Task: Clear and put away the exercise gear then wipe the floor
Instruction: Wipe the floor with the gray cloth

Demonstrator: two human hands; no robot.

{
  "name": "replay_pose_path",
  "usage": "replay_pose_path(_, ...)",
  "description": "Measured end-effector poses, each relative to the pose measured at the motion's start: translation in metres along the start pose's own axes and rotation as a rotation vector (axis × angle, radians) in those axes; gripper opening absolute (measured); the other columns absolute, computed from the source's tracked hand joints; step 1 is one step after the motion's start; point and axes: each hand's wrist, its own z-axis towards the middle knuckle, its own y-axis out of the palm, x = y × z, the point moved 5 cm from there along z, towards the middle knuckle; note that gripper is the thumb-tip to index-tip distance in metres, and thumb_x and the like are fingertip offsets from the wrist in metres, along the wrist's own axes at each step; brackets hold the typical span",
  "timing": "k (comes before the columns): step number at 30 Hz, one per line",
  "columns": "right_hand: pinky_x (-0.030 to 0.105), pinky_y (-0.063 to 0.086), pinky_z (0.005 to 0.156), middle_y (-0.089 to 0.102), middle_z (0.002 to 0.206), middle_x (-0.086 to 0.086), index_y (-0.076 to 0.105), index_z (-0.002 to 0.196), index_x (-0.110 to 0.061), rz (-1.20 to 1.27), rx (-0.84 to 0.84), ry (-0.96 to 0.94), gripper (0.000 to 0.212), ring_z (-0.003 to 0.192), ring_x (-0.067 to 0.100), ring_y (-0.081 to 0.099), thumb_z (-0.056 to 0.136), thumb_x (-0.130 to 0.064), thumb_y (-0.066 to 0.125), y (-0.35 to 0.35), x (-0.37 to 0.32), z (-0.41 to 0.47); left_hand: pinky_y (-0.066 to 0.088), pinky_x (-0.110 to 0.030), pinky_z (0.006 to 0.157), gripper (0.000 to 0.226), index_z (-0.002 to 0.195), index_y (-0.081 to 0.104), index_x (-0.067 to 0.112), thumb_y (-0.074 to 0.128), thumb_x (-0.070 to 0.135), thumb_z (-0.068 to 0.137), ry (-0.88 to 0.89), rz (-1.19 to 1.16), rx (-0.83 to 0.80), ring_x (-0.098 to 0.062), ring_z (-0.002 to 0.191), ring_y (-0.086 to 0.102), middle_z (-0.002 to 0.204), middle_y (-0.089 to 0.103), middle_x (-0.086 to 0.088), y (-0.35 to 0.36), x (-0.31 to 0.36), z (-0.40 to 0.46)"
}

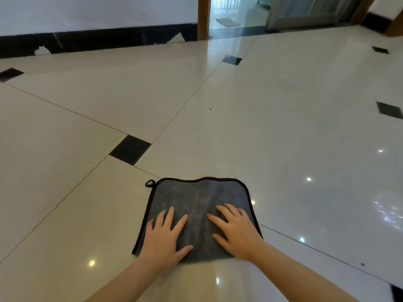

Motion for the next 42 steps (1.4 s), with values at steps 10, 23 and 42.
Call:
replay_pose_path(10, 0.041, 0.038, 0.094, 0.033, 0.14, 0.013, 0.036, 0.135, -0.013, 0.016, -0.118, 0.012, 0.047, 0.124, 0.03, 0.034, 0.093, -0.027, 0.051, -0.012, -0.007, -0.035, 0.042, -0.025, 0.093, 0.047, 0.129, 0.039, 0.02, 0.055, 0.037, 0.088, 0.135, -0.138, 0.022, -0.017, 0.118, 0.042, 0.127, 0.041, 0.002, -0.019, 0.045, -0.022)
replay_pose_path(23, 0.04, 0.039, 0.089, 0.035, 0.134, 0.009, 0.035, 0.136, -0.018, -0.032, -0.111, -0.129, 0.048, 0.12, 0.027, 0.036, 0.092, -0.032, 0.051, -0.02, 0.071, -0.031, 0.041, -0.031, 0.09, 0.04, 0.126, 0.035, 0.017, 0.049, 0.032, 0.092, 0.313, -0.082, -0.044, -0.018, 0.119, 0.041, 0.129, 0.039, 0.0, -0.033, 0.104, 0.021)
replay_pose_path(42, 0.022, 0.019, 0.049, 0.051, 0.058, -0.006, 0.052, 0.055, -0.023, -0.055, 0.028, 0.163, 0.054, 0.049, 0.013, 0.049, 0.017, -0.024, 0.09, -0.039, 0.224, 0.025, 0.042, -0.028, 0.08, 0.038, 0.122, 0.036, 0.018, 0.055, 0.029, 0.091, 0.115, -0.081, 0.105, -0.019, 0.111, 0.045, 0.119, 0.044, -0.001, -0.093, 0.176, 0.186)
